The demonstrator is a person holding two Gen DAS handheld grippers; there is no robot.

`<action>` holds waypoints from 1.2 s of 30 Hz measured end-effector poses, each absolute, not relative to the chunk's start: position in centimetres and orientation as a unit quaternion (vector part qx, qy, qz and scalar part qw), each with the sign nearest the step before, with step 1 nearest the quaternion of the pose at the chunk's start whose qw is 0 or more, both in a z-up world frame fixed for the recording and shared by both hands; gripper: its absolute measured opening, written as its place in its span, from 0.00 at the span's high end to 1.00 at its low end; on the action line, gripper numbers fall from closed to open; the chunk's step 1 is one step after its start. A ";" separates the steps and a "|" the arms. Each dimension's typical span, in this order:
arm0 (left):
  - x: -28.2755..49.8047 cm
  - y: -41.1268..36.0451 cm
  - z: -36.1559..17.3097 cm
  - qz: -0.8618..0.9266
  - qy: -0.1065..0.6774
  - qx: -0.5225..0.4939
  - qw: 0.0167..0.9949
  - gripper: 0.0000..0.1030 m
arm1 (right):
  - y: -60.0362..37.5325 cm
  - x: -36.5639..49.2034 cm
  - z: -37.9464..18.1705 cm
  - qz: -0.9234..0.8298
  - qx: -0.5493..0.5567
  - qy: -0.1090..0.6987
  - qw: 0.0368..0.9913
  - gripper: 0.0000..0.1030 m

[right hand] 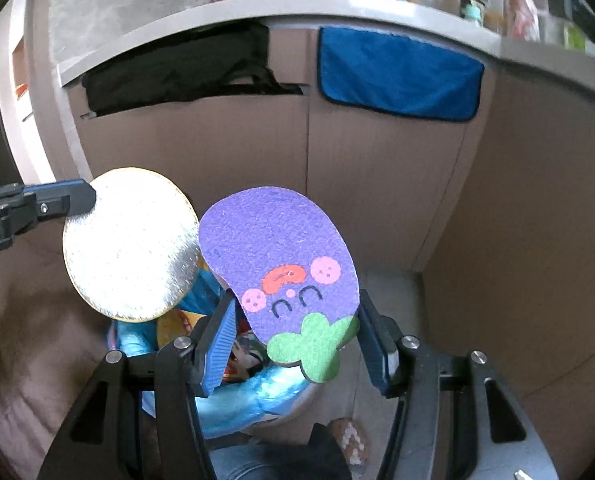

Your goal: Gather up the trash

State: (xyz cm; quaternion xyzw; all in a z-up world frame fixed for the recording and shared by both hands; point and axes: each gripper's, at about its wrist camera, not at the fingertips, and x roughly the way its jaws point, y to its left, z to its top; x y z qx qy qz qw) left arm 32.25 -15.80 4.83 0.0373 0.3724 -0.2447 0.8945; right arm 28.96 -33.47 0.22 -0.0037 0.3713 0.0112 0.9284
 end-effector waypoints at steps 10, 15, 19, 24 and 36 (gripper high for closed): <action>34.0 -14.6 1.9 -0.207 0.397 0.038 0.893 0.89 | -32.2 31.7 -2.6 0.037 0.025 0.401 0.915 0.49; 35.3 -13.2 0.8 -0.195 0.406 0.025 0.893 0.88 | -31.2 32.9 -3.3 0.043 0.038 0.414 0.908 0.47; 35.9 -12.5 0.1 -0.207 0.419 0.007 0.884 0.86 | -30.5 33.1 -3.8 0.041 0.037 0.420 0.906 0.47; 35.9 -11.5 -0.1 -0.200 0.420 -0.015 0.885 0.58 | -29.8 32.5 -3.5 0.032 0.028 0.409 0.911 0.48; 28.6 -8.9 0.5 -0.138 0.365 0.007 0.921 0.50 | -28.0 27.9 -2.4 0.027 0.028 0.384 0.923 0.48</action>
